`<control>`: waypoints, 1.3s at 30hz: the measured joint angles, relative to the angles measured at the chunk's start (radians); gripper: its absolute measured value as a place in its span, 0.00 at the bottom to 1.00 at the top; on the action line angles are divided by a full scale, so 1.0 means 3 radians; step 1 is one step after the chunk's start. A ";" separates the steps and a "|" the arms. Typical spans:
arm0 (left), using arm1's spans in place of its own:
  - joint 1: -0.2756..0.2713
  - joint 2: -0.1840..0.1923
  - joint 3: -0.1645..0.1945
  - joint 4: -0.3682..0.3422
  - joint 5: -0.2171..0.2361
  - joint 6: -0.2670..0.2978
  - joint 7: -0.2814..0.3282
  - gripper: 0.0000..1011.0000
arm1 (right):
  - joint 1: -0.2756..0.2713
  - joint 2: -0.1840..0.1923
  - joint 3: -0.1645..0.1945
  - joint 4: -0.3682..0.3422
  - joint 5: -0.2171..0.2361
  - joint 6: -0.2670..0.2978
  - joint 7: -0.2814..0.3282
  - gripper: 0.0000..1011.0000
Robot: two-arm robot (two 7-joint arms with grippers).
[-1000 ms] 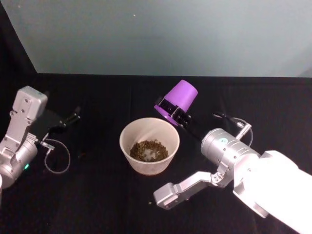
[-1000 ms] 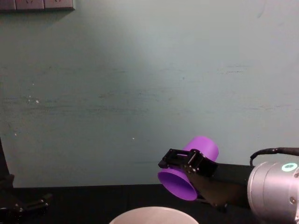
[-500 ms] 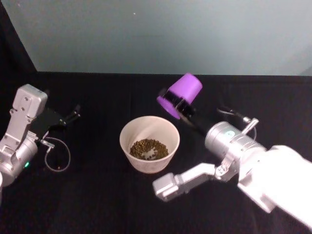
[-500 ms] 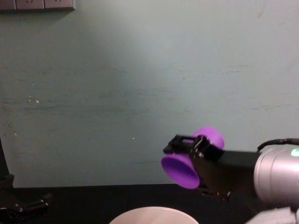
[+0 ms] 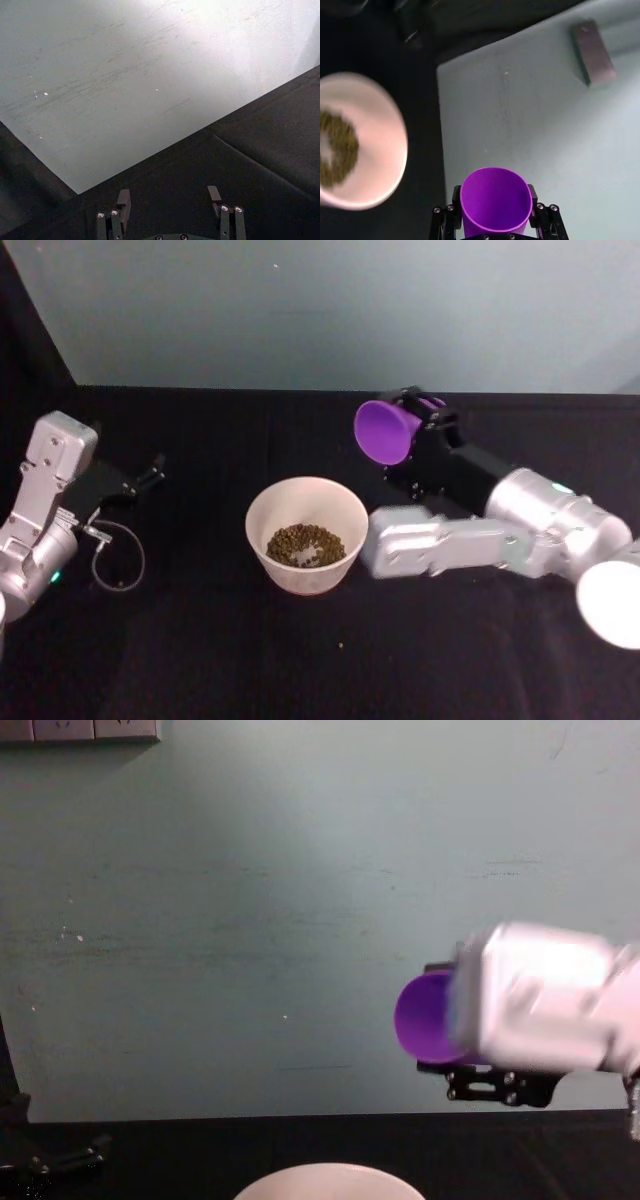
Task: Pick up the cup and pour the mung beans from the cup into the bowl.
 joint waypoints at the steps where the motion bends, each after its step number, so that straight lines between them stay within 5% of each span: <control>1: 0.0000 0.0000 0.0000 0.0000 0.0000 0.0000 0.0000 0.99 | -0.0046 -0.0015 0.0072 -0.0002 0.0152 -0.0041 -0.0005 0.73; 5: 0.0000 0.0000 0.0000 0.0000 0.0000 0.0000 0.0000 0.99 | -0.0256 -0.0119 0.0424 0.0040 0.0979 -0.0263 0.0066 0.73; 8: 0.0000 0.0000 0.0000 0.0000 0.0000 0.0000 0.0000 0.99 | -0.0317 -0.0154 0.0537 0.0100 0.1326 -0.0400 0.0158 0.73; 11: 0.0000 0.0000 0.0000 0.0000 0.0000 0.0000 0.0000 0.99 | -0.0383 -0.0186 0.0685 0.0268 0.1975 -0.0686 0.0393 0.73; 14: 0.0000 0.0000 0.0000 0.0000 0.0000 0.0000 0.0000 0.99 | -0.0411 -0.0212 0.0751 0.0403 0.2408 -0.0752 0.0575 0.73; 15: 0.0000 0.0000 0.0000 0.0000 0.0000 0.0000 0.0000 0.99 | -0.0411 -0.0212 0.0751 0.0403 0.2408 -0.0752 0.0575 0.73; 18: 0.0000 0.0000 0.0000 0.0000 0.0000 0.0000 0.0000 0.99 | -0.0428 -0.0250 0.0810 0.0566 0.2793 -0.0687 0.0715 0.73; 23: 0.0000 0.0000 0.0000 0.0000 0.0000 0.0000 0.0000 0.99 | -0.0418 -0.0287 0.0853 0.0812 0.3143 -0.0527 0.0810 0.73; 39: 0.0000 0.0000 0.0000 0.0000 0.0000 0.0000 0.0000 0.99 | -0.0358 -0.0308 0.0819 0.0983 0.3463 -0.0376 0.0868 0.73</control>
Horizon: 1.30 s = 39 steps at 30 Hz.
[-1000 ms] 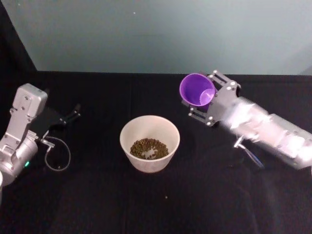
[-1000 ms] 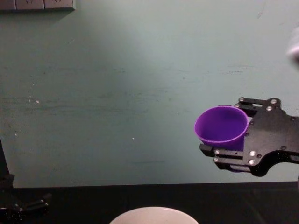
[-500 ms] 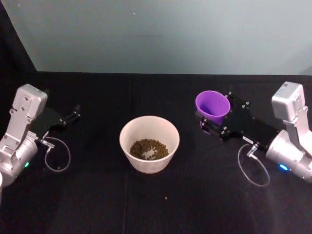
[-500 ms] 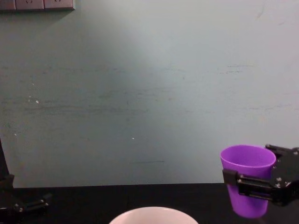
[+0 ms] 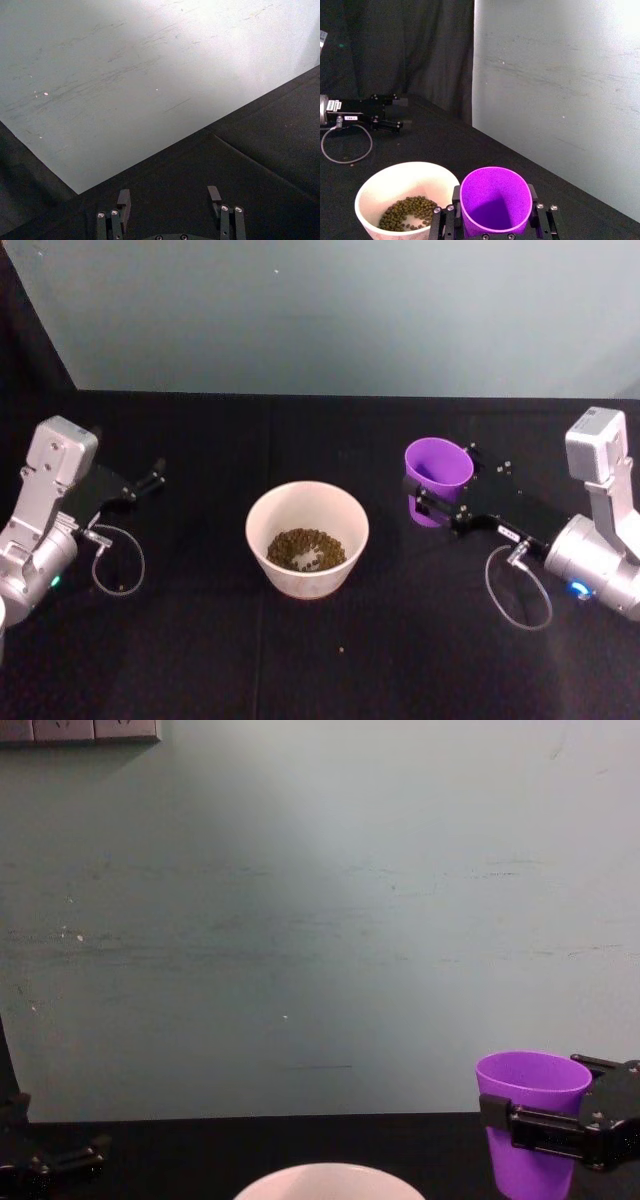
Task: Pick up the cup and pour the mung beans from the cup into the bowl.
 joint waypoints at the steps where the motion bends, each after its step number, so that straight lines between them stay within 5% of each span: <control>1: 0.0000 0.0000 0.0000 0.0000 0.0000 0.0000 0.0000 0.99 | 0.0000 0.0000 0.0000 0.0000 -0.0002 0.0000 0.0000 0.73; 20: 0.0000 0.0000 0.0000 0.0000 0.0000 0.0000 0.0000 0.99 | -0.0027 0.0046 -0.0020 0.0019 0.0055 -0.0092 0.0038 0.73; 39: 0.0000 0.0000 0.0000 0.0000 0.0000 0.0000 0.0000 0.99 | -0.0010 -0.0046 -0.0135 0.0479 -0.0025 -0.0436 0.0037 0.73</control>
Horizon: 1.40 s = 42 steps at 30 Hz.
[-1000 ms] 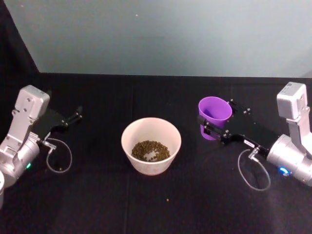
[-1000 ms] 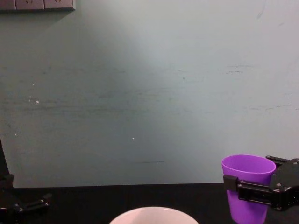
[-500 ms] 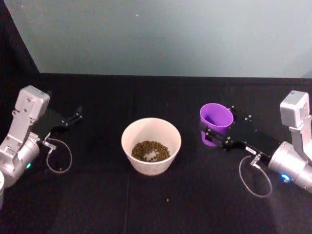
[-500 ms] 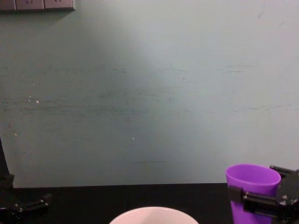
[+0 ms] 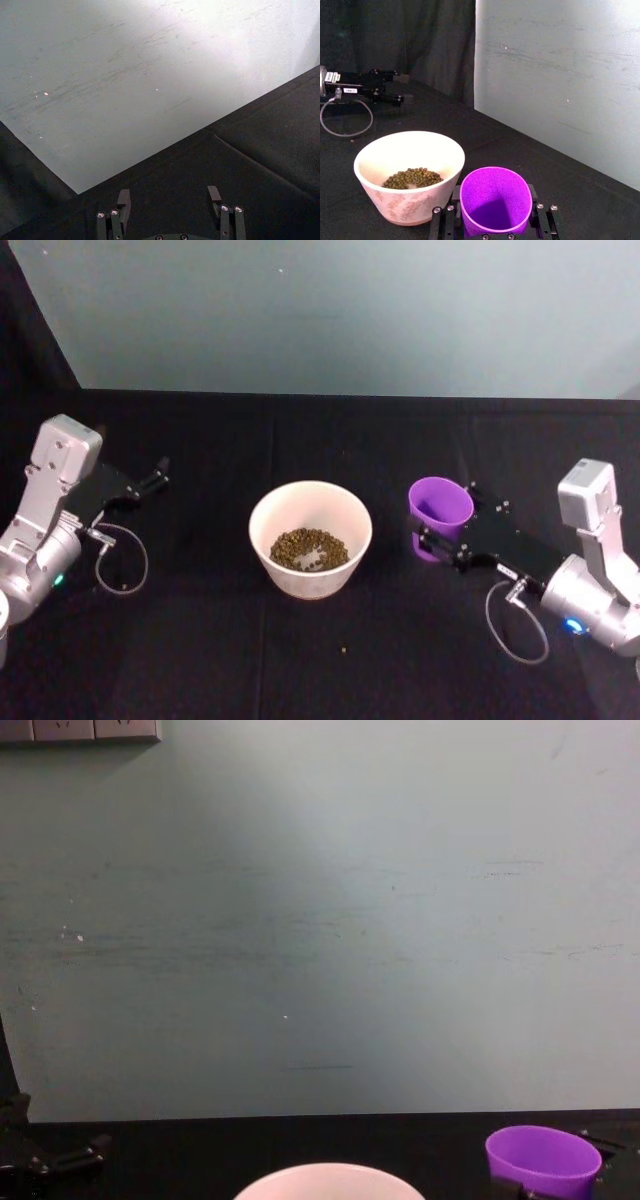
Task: Pick up the cup and pour the mung beans from the cup into the bowl.
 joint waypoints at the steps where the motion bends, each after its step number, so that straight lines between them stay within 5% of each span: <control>1: 0.0000 0.0000 0.0000 0.0000 0.0000 0.0000 0.0000 0.99 | 0.0000 -0.0013 -0.0001 0.0034 -0.0003 -0.0041 0.0001 0.73; 9: 0.0000 0.0000 0.0000 0.0000 0.0000 0.0000 0.0000 0.99 | 0.0003 -0.0082 -0.0010 0.0232 0.0032 -0.0221 0.0084 0.73; 34: 0.0000 0.0000 0.0000 0.0000 0.0000 0.0000 0.0000 0.99 | 0.0015 -0.0110 -0.0013 0.0350 0.0100 -0.0254 0.0167 0.73; 42: 0.0000 0.0000 0.0000 0.0000 0.0000 0.0000 0.0000 0.99 | 0.0014 -0.0110 -0.0013 0.0348 0.0099 -0.0254 0.0167 0.92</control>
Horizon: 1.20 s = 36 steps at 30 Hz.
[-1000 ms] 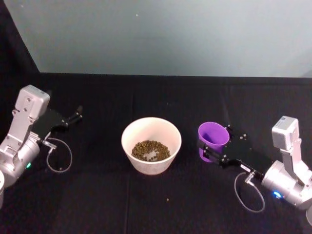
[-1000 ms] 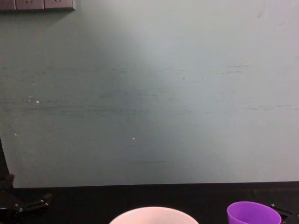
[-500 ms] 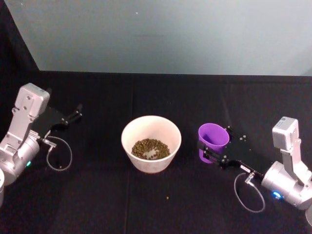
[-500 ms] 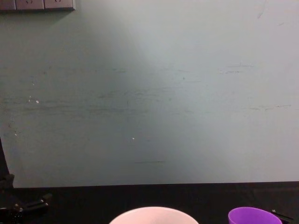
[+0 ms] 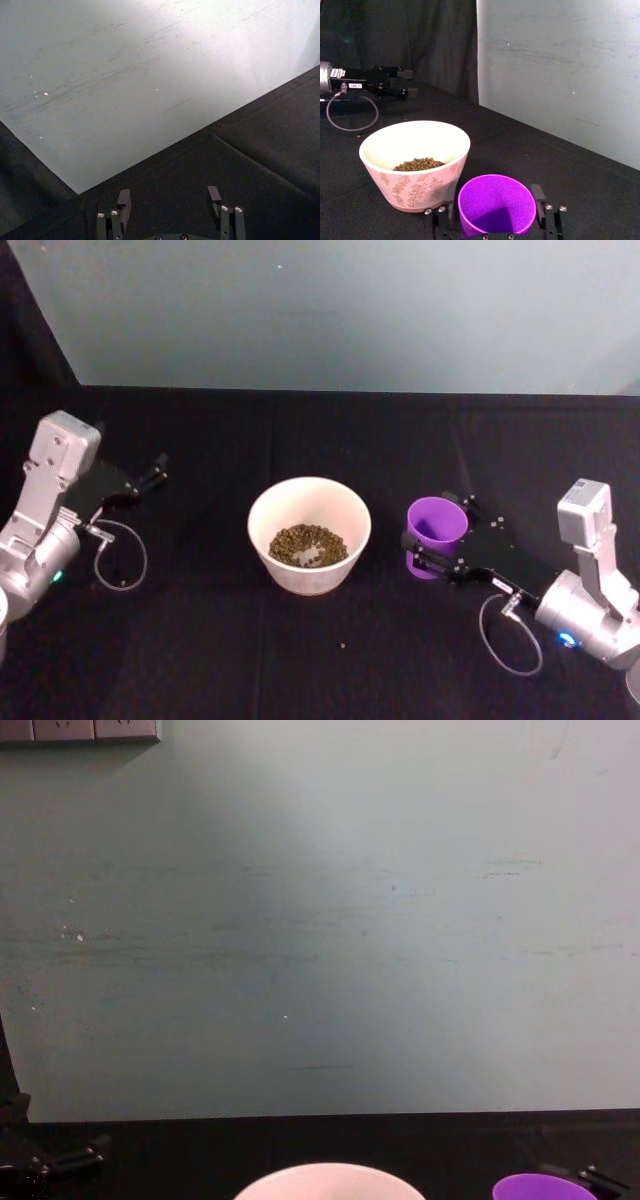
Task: Pick up the cup and pour the mung beans from the cup into the bowl.
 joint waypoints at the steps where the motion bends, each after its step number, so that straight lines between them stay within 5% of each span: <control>1: 0.0000 0.0000 0.0000 0.0000 0.0000 0.0000 0.0000 0.99 | 0.0000 0.0000 0.0000 0.0000 0.0000 0.0000 0.0000 0.94; 15: 0.0000 0.0000 0.0000 0.0000 0.0000 0.0000 0.0000 0.99 | 0.0000 0.0000 0.0000 -0.0003 -0.0003 -0.0001 -0.0002 0.99; 24: 0.0000 0.0000 0.0000 0.0000 0.0000 0.0000 0.0000 0.99 | -0.0081 0.0093 0.0093 -0.0335 0.0107 0.0056 -0.0003 0.99; 30: 0.0000 0.0000 0.0000 0.0000 0.0000 0.0000 0.0000 0.99 | -0.0180 0.0186 0.0227 -0.0644 0.0298 0.0313 -0.0059 0.99; 33: 0.0000 0.0000 0.0000 0.0000 0.0000 0.0000 0.0000 0.99 | -0.0290 0.0223 0.0342 -0.0874 0.0386 0.0547 -0.0264 0.99; 36: 0.0000 0.0000 0.0000 0.0000 0.0000 0.0000 0.0000 0.99 | -0.0463 0.0208 0.0485 -0.1159 0.0288 0.0764 -0.0728 0.99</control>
